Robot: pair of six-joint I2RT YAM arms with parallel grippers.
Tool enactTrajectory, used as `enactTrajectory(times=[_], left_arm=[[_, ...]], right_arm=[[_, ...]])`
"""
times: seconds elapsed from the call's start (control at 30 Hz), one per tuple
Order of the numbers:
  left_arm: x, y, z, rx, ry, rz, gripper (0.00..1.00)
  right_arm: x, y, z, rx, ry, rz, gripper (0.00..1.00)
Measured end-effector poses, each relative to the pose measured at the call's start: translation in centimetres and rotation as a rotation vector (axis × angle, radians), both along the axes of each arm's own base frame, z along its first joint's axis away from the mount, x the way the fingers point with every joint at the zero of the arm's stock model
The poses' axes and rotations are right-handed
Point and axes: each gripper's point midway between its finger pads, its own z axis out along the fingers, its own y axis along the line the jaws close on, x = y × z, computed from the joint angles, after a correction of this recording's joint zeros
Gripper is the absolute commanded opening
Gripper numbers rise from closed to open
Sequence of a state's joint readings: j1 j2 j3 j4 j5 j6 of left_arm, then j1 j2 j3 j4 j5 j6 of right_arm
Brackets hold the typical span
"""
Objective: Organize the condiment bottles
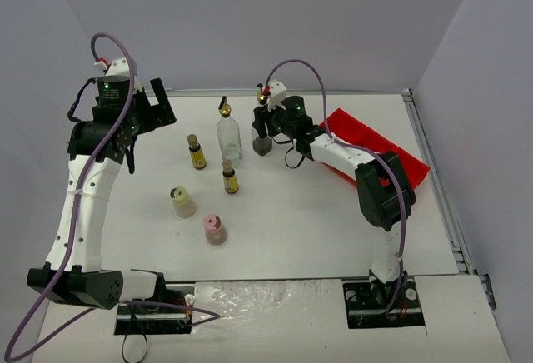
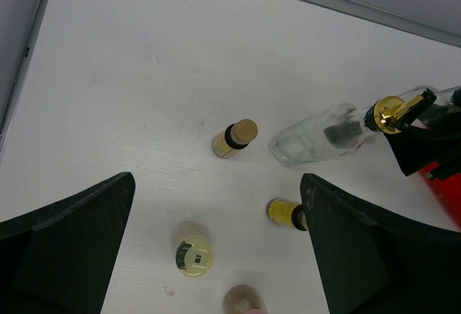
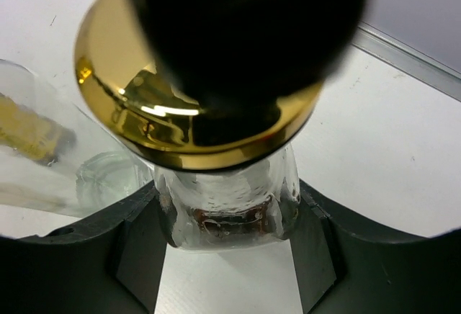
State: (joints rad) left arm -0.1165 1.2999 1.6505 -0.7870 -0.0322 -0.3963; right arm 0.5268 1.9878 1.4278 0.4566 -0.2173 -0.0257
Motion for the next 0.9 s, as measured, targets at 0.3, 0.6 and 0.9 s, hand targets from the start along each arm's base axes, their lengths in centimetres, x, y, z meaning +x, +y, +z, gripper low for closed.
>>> enactTrajectory(times=[0.3, 0.6, 0.9], left_arm=[[0.0, 0.0, -0.3, 0.001, 0.007, 0.0, 0.97], [0.1, 0.0, -0.3, 0.002, 0.005, -0.001, 0.97], [0.1, 0.0, -0.3, 0.003, 0.004, -0.001, 0.97]], right_arm=[[-0.1, 0.2, 0.0, -0.002, 0.002, 0.002, 0.74], [0.6, 0.6, 2.1, 0.019, -0.036, 0.002, 0.82], [1.2, 1.0, 1.8, 0.02, -0.036, 0.002, 0.76]])
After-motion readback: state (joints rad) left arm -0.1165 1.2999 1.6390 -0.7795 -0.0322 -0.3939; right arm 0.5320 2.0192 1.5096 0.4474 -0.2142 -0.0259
